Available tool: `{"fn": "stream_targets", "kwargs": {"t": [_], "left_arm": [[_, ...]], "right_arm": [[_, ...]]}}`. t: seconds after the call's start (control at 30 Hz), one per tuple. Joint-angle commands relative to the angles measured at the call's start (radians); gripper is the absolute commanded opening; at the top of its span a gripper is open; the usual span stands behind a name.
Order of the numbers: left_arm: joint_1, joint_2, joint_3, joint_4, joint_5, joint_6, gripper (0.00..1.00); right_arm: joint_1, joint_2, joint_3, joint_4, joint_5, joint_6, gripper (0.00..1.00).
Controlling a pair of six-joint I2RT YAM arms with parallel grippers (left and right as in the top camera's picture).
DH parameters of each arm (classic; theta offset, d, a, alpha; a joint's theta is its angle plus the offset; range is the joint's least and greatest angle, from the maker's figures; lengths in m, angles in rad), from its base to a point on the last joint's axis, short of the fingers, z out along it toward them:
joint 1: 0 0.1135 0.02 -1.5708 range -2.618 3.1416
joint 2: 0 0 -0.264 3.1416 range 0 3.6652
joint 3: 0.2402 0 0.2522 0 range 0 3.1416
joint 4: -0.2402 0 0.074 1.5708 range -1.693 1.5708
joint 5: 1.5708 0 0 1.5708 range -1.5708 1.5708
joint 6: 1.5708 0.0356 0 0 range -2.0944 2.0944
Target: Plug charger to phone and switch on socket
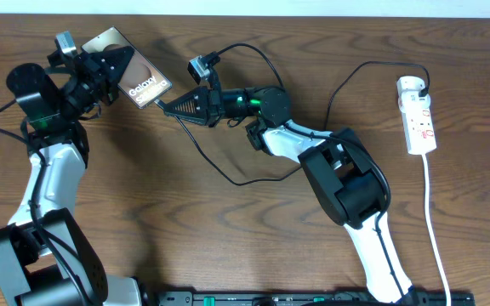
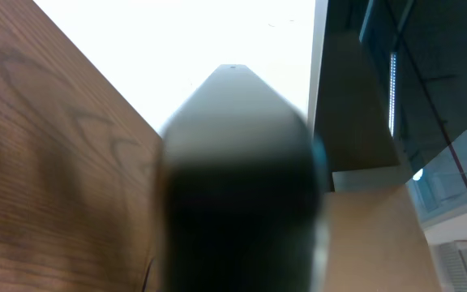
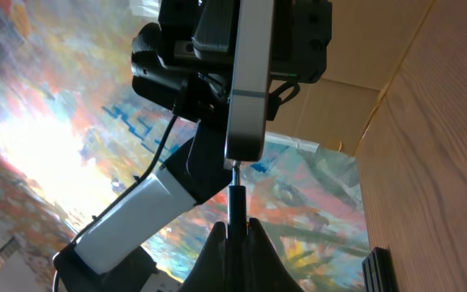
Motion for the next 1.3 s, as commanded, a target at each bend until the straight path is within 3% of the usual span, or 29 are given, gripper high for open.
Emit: {"fn": "stream_targets", "kwargs": {"t": [0.0, 1.27], "left_arm": [[-0.005, -0.01, -0.004, 0.012, 0.017, 0.013, 0.07], [0.0, -0.01, -0.004, 0.012, 0.018, 0.014, 0.07]], "right_arm": [[0.007, -0.005, 0.022, 0.042, 0.02, 0.011, 0.01], [-0.018, -0.005, 0.022, 0.041, 0.031, 0.011, 0.01]]}}
